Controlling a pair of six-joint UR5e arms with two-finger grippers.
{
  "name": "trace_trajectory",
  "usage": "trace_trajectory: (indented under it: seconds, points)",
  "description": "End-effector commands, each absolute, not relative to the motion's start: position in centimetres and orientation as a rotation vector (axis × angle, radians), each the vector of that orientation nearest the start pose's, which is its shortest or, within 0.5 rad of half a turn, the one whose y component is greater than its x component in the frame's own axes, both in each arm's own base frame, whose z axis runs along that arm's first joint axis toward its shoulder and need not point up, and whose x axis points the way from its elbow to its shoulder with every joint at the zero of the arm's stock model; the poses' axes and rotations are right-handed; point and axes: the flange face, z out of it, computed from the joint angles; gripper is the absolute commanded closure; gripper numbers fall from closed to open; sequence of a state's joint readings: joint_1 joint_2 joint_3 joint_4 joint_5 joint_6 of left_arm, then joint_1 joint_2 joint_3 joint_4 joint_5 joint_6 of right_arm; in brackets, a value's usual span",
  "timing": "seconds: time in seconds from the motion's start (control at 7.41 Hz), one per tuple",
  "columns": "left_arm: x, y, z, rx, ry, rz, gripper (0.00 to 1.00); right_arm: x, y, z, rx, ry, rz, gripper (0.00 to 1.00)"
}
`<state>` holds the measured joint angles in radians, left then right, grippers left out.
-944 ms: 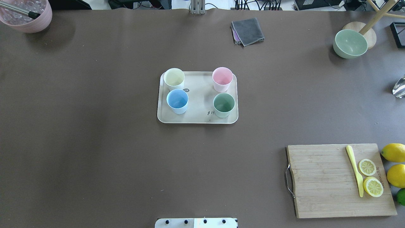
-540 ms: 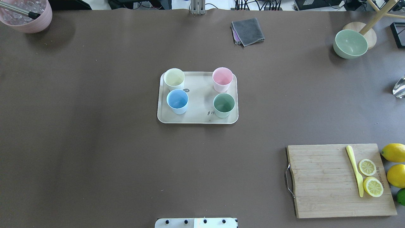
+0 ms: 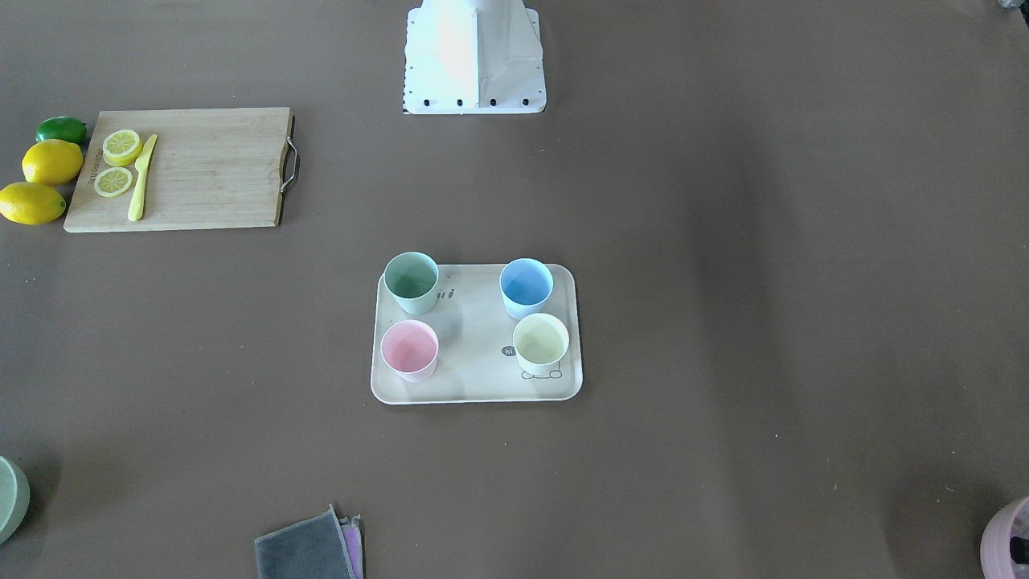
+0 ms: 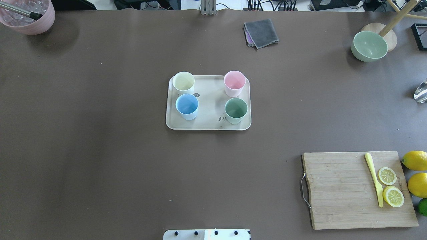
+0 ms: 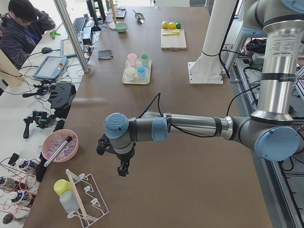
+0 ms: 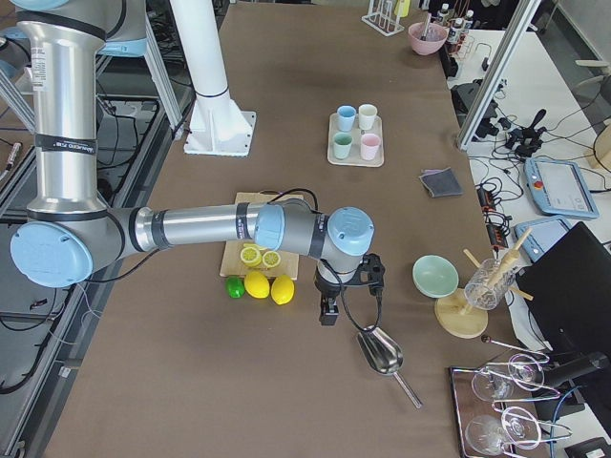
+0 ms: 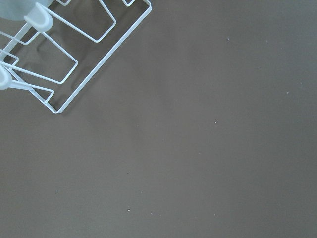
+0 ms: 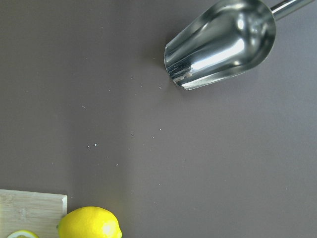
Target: Place all cups on tray
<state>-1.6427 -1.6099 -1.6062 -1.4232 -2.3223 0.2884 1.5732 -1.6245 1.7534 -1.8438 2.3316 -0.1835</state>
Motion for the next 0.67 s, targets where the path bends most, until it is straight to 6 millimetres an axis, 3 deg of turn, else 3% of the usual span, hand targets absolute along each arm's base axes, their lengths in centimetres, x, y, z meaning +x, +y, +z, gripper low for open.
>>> trace_trajectory:
  seconds: [0.0,0.54]
  points:
    - [-10.2,-49.0,63.2,0.081,0.749,0.184,0.02,6.4,-45.5,62.1,-0.065,-0.769,-0.123,0.00]
    - [-10.1,-47.8,62.4,0.101,0.738,0.195,0.02,6.1,-45.7,62.0,-0.057,-0.768,-0.133,0.00]
